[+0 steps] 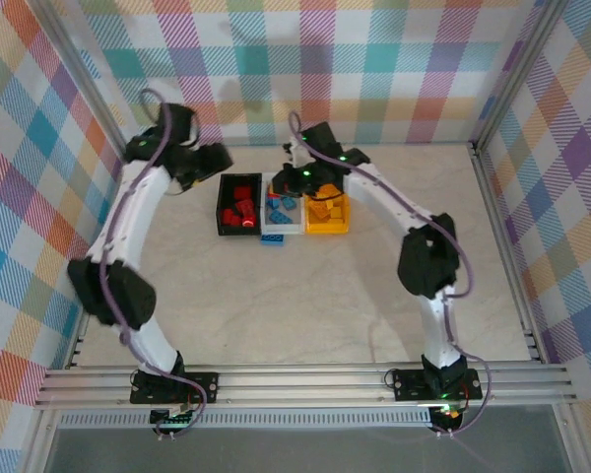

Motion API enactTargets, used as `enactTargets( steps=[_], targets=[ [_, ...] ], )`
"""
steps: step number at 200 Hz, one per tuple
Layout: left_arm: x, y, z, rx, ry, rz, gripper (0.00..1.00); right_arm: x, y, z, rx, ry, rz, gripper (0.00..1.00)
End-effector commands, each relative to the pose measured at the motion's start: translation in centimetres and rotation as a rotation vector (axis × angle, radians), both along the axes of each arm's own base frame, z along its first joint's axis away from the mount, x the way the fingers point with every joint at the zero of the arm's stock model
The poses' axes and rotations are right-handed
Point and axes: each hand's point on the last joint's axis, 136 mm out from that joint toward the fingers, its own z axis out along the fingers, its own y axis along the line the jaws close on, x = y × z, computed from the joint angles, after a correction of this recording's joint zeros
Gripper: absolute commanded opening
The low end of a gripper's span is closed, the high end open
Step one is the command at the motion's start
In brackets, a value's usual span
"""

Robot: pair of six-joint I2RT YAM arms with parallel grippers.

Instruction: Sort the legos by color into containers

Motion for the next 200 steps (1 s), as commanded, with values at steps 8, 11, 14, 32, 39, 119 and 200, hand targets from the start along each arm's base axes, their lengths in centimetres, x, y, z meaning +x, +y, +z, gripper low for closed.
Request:
enactTargets(
  steps=[8,11,14,32,39,119,200],
  targets=[
    [-4.4,1.6,-2.8,0.062,0.088,-0.006,0.8,1.9,4.3,-0.9,0.079,0.011,0.026,0.07],
    [-4.9,1.7,-2.9,0.065,0.091,-0.007,0.8,2.2,4.6,-1.1,0.084,0.01,0.025,0.08],
    [-5.3,1.7,-3.1,0.066,0.096,-0.007,0.8,2.5,4.9,-1.2,0.09,0.008,0.022,0.11],
    [-7.1,1.7,-4.4,0.061,0.124,-0.02,0.81,3.9,5.8,-2.7,0.098,0.008,-0.002,0.3],
    [-7.7,1.6,-4.8,0.055,0.133,-0.027,0.82,4.3,5.9,-2.9,0.101,0.003,-0.009,0.33],
    [-8.8,-6.1,-11.8,-0.053,0.216,-0.25,0.83,-3.7,-3.0,-3.0,-0.193,0.007,-0.052,0.56],
    [-5.0,-13.2,-19.8,0.064,0.279,-0.5,1.0,-9.6,-10.7,-4.3,-0.291,0.071,-0.121,0.61]
  ],
)
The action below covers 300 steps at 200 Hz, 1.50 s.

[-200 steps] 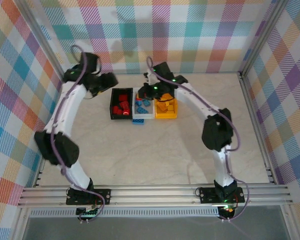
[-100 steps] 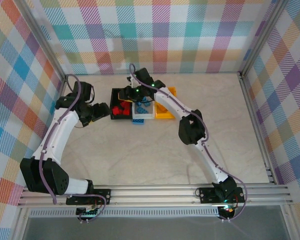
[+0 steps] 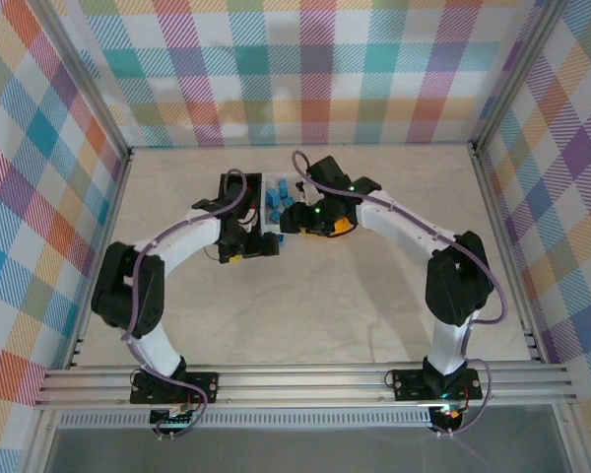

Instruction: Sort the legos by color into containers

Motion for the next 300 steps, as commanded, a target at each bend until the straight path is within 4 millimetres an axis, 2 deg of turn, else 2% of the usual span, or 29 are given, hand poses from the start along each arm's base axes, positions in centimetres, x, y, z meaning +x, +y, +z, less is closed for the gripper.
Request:
enactTargets(
  steps=[1,34,77,138,162,191,204,225,263,300],
  targets=[
    [2.8,-1.6,0.3,-0.007,-0.083,-0.081,1.0,0.1,-1.4,0.0,-0.017,-0.021,-0.025,0.62],
    [4.7,-2.9,-1.3,0.04,-0.091,-0.139,1.0,0.0,-2.3,-0.3,-0.013,-0.006,-0.047,0.62],
    [6.5,-3.3,-3.7,0.091,-0.079,-0.157,1.0,0.3,-3.3,-0.1,0.011,0.003,-0.067,0.62],
    [9.6,-4.7,-4.8,0.145,-0.105,-0.142,1.0,0.8,-4.4,0.4,0.034,0.007,-0.074,0.63],
    [10.0,-4.8,-5.6,0.179,-0.093,-0.143,0.98,1.0,-4.5,0.4,0.046,0.011,-0.073,0.62],
    [9.6,-4.8,-6.6,0.219,-0.092,-0.121,0.89,1.2,-4.5,0.8,0.066,0.006,-0.068,0.62],
    [9.7,-4.7,-6.5,0.237,-0.117,-0.098,0.86,1.3,-4.4,0.9,0.074,0.0,-0.062,0.61],
    [10.4,-5.5,-5.8,0.189,-0.177,-0.051,0.91,1.3,-4.3,1.0,0.078,0.002,-0.05,0.61],
    [11.9,-6.4,-3.9,0.175,-0.259,-0.035,0.9,1.1,-4.1,1.0,0.086,0.012,-0.037,0.61],
    [11.9,-6.2,-4.9,0.197,-0.242,-0.049,0.82,0.8,-3.9,1.1,0.103,0.019,-0.03,0.61]
  ],
)
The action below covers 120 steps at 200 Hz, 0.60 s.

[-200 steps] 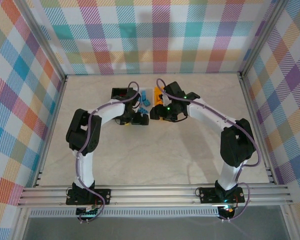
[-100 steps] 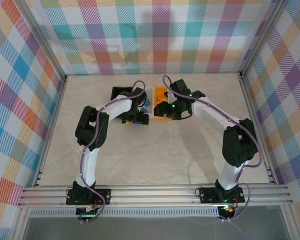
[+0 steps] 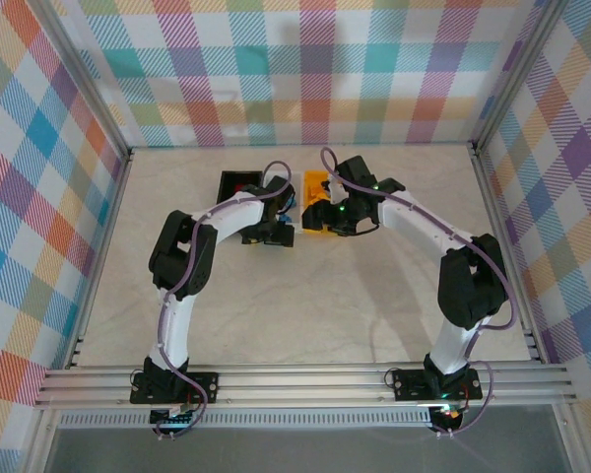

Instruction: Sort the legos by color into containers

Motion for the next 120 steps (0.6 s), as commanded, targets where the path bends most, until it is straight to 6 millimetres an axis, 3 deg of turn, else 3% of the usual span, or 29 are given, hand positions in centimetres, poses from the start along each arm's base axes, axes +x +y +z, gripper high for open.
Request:
enactTargets(
  steps=[1,19,61,120],
  targets=[
    [4.6,-2.7,-0.2,-0.082,-0.178,-0.003,0.81,-0.2,0.3,1.7,0.047,-0.036,0.028,0.61],
    [4.3,-2.7,-0.1,-0.088,-0.181,-0.003,0.66,-0.5,0.2,1.6,0.048,-0.039,0.031,0.6],
    [2.9,-2.2,1.5,-0.088,-0.178,-0.007,0.63,-1.0,-0.2,1.4,0.045,-0.042,0.034,0.6],
    [-1.4,-1.2,4.7,-0.12,-0.148,-0.016,0.58,-1.4,-0.8,1.1,0.048,-0.047,0.003,0.6]
  ],
)
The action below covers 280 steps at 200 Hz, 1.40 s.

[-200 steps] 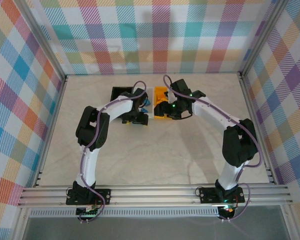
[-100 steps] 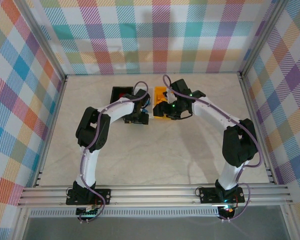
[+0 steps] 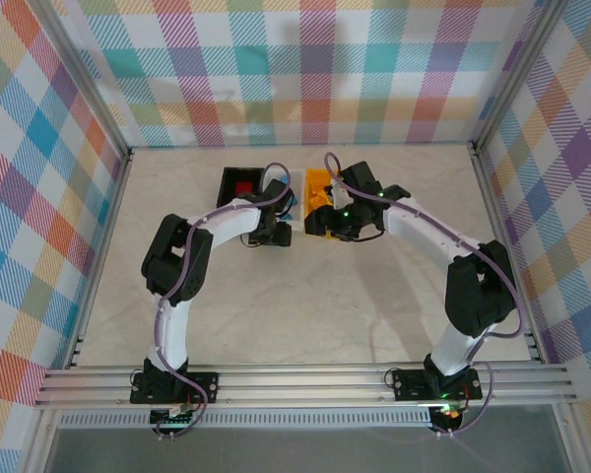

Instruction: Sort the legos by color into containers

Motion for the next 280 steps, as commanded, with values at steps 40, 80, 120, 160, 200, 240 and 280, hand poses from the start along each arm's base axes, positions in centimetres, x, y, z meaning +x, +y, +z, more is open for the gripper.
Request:
enactTargets(
  steps=[40,80,120,160,200,240,280],
  targets=[
    [-2.2,0.0,7.5,-0.088,-0.093,-0.016,0.56,0.1,-0.3,1.2,0.035,-0.035,-0.025,0.6],
    [-0.6,-0.7,12.0,-0.115,-0.16,-0.022,0.57,0.4,-0.4,1.5,0.026,-0.05,-0.033,0.6],
    [4.0,-2.9,12.9,-0.099,-0.209,-0.044,0.57,0.4,-0.9,2.0,0.005,-0.062,-0.036,0.61],
    [8.3,-3.8,11.3,-0.062,-0.203,-0.03,0.58,0.4,-3.2,2.7,-0.005,-0.079,-0.078,0.62],
    [11.2,-3.3,11.1,-0.056,-0.207,0.004,0.71,0.6,-6.0,3.3,-0.005,-0.093,-0.137,0.64],
    [11.7,-3.3,12.2,-0.073,-0.223,0.009,0.8,0.9,-8.1,3.8,-0.002,-0.109,-0.188,0.67],
    [11.0,-2.9,14.5,-0.088,-0.247,0.007,0.85,1.8,-9.4,4.9,0.002,-0.141,-0.217,0.7]
  ],
)
